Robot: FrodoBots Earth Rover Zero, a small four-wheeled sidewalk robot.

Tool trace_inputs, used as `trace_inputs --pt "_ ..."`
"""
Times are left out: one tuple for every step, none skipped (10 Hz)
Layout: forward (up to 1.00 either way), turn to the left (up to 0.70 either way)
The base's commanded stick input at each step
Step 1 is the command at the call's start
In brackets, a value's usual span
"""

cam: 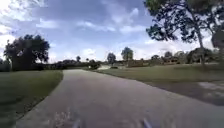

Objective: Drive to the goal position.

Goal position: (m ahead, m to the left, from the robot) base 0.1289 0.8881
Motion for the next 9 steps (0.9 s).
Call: trace_inputs --pt "0.69 0.34" --pt "0.69 0.34" --pt "0.69 0.34" --pt "0.69 0.34" --pt "0.69 0.32" --pt "0.69 0.29" --pt "0.69 0.26" --pt "0.69 0.23" --pt "0.69 0.19"
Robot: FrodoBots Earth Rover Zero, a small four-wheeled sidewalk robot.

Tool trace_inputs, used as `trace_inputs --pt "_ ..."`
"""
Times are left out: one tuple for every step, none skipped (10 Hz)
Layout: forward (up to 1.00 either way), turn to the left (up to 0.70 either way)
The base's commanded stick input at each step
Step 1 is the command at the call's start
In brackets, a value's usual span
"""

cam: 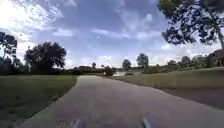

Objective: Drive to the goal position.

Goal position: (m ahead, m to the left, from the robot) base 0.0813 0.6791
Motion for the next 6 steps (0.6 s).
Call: trace_inputs --pt "0.69 0.16" --pt "0.69 0.13" --pt "0.69 0.1" --pt "0.69 0.07" --pt "0.69 0.03" --pt "0.69 0.03"
